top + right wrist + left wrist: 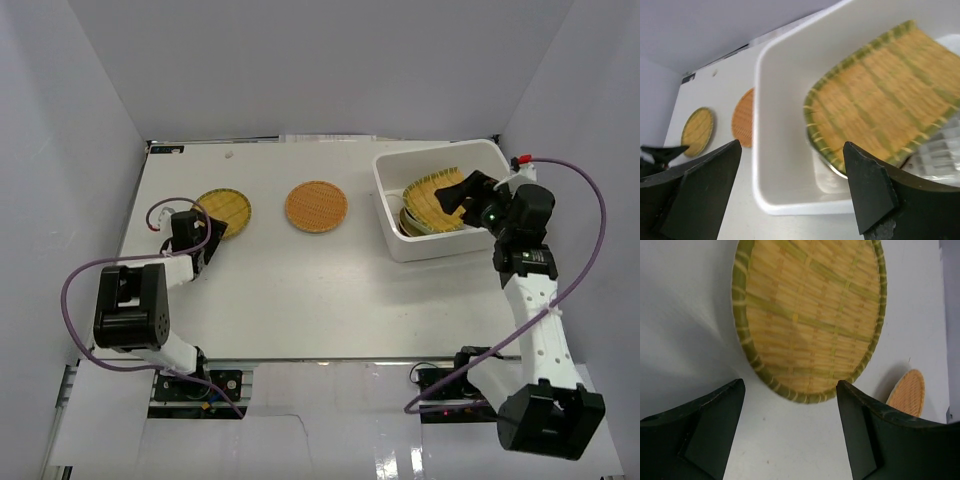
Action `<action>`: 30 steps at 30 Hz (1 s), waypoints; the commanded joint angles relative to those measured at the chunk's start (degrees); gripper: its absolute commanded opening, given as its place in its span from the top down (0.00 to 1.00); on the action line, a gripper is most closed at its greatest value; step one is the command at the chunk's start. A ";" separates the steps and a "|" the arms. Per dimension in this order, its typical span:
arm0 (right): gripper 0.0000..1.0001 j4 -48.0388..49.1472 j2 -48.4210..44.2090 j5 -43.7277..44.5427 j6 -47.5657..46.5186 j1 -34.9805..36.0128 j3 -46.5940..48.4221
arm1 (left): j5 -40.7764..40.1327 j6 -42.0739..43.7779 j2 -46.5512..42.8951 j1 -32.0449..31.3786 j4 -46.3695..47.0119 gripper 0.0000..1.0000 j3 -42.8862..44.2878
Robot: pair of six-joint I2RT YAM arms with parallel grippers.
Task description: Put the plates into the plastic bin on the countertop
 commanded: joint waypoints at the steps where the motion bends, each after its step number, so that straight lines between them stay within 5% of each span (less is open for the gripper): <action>1: 0.13 2.22 -4.48 -1.37 0.26 8.70 -3.51 | 0.39 -0.20 4.87 1.75 1.81 0.16 2.90; 8: 0.16 9.42 -2.48 16.62 4.56 39.37 -7.92 | 0.04 0.06 9.45 3.07 4.63 0.47 4.84; 9: 0.15 11.08 0.22 22.74 5.44 44.71 -8.01 | 0.12 0.15 9.54 3.16 4.89 0.60 4.76; 15: 0.14 27.86 10.42 40.08 20.54 55.04 -14.41 | 2.75 1.29 8.32 4.48 4.46 1.00 5.19; 20: 0.16 37.19 19.92 47.31 32.94 56.45 -15.48 | 8.02 -0.10 -0.19 4.48 4.55 1.00 2.04; 30: 0.21 38.69 42.42 57.33 51.23 57.42 -6.17 | 12.68 0.59 -25.43 4.39 0.24 1.00 0.45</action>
